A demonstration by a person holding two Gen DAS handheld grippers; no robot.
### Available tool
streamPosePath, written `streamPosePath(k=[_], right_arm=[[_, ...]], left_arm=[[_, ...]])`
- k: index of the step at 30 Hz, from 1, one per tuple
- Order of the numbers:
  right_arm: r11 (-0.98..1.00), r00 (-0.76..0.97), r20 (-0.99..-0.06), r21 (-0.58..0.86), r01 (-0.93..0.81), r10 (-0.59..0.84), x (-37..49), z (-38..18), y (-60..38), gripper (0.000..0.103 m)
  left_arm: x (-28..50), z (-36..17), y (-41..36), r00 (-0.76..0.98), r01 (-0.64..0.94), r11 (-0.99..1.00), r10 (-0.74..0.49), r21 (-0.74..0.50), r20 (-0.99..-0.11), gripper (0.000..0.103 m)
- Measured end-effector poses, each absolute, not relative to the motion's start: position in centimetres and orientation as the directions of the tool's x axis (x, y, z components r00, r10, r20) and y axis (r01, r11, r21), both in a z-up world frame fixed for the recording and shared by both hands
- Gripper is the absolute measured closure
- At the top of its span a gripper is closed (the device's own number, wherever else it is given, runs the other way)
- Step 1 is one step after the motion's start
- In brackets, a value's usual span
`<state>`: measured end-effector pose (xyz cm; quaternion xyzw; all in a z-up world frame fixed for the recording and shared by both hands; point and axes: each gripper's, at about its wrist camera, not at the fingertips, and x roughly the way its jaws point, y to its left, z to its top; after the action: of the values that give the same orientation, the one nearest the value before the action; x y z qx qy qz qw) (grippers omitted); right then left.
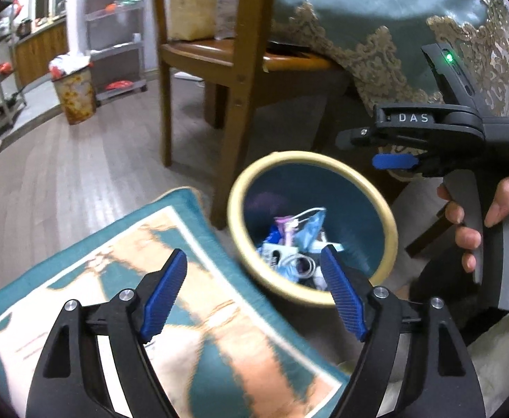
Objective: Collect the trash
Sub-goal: 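Move both open grippers back over the cushion toward the last items, then grasp the white glove with the left gripper while the right grasps the silver foil packet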
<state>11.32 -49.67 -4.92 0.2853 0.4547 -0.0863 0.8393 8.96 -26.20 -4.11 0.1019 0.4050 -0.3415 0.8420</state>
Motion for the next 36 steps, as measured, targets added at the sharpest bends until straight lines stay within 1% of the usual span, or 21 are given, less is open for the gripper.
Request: streamPosePath(k=[1,2,4,6,11,17,23,25,27,28,29,30,31,32,34,36], right_arm=[[0.825,0.575,-0.81,0.402,0.397,0.118,11.4,-4.8,-49.1,0.02],[0.829,0.577,-0.808,0.401,0.39,0.12,11.5,-4.6,-48.4,0.017],[0.841,0.577,-0.808,0.391,0.374,0.119,11.8,-4.3,-47.1,0.011],[0.855,0.572,-0.812,0.374,0.358,0.115,12.2,-4.2,-45.7,0.008],[0.881,0.553,-0.823,0.351,0.318,0.128,13.1,-4.4,-42.4,0.006],[0.907,0.521,-0.838,0.336,0.254,0.164,14.5,-4.8,-37.6,0.006],[0.927,0.517,-0.837,0.319,0.197,0.178,15.0,-4.7,-33.6,0.006],[0.936,0.499,-0.848,0.302,0.181,0.177,15.0,-5.1,-32.5,0.006],[0.943,0.489,-0.855,0.288,0.169,0.174,15.0,-5.5,-31.9,0.006],[0.948,0.477,-0.862,0.274,0.159,0.169,15.1,-5.8,-31.6,0.006],[0.953,0.468,-0.868,0.264,0.149,0.167,15.2,-6.0,-31.3,0.006],[0.959,0.46,-0.873,0.25,0.136,0.162,15.3,-6.3,-30.9,0.006],[0.967,0.448,-0.881,0.227,0.115,0.154,15.4,-6.7,-30.4,0.006],[0.975,0.437,-0.888,0.202,0.089,0.144,15.6,-7.1,-29.9,0.006],[0.985,0.431,-0.892,0.168,0.032,0.138,15.8,-7.9,-28.9,0.006],[0.991,0.434,-0.891,0.124,-0.054,0.135,16.2,-8.7,-27.5,0.006]], left_arm=[[8.8,-3.9,-25.6,0.449,0.651,0.753,-0.484,-0.096,-0.751,0.02],[8.7,-3.6,-24.7,0.464,0.64,0.764,-0.472,-0.085,-0.749,0.016],[8.4,-3.3,-22.8,0.496,0.613,0.788,-0.442,-0.059,-0.747,0.011],[8.3,-3.1,-21.3,0.512,0.591,0.806,-0.415,-0.043,-0.752,0.011],[8.3,-3.4,-16.9,0.538,0.526,0.85,-0.338,-0.006,-0.772,0.01],[8.1,-5.4,-12.4,0.516,0.463,0.886,-0.271,-0.001,-0.813,0.01],[7.5,-11.5,-10.6,0.365,0.41,0.908,-0.249,-0.086,-0.897,0.01],[7.3,-13.1,-10.8,0.323,0.423,0.903,-0.23,-0.077,-0.918,0.011],[7.2,-14.2,-11.0,0.313,0.44,0.897,-0.198,-0.043,-0.929,0.012],[7.4,-14.6,-11.1,0.301,0.45,0.892,-0.192,-0.039,-0.934,0.021],[7.6,-14.8,-11.0,0.286,0.455,0.889,-0.198,-0.049,-0.937,0.041],[7.8,-15.0,-11.0,0.263,0.457,0.887,-0.211,-0.071,-0.941,0.052],[8.1,-15.0,-10.6,0.24,0.447,0.887,-0.242,-0.115,-0.94,0.067],[8.2,-14.8,-10.4,0.237,0.438,0.889,-0.256,-0.132,-0.937,0.074],[8.6,-14.2,-9.9,0.251,0.418,0.897,-0.267,-0.144,-0.93,0.084],[9.1,-13.6,-8.8,0.283,0.389,0.912,-0.253,-0.13,-0.925,0.085]])
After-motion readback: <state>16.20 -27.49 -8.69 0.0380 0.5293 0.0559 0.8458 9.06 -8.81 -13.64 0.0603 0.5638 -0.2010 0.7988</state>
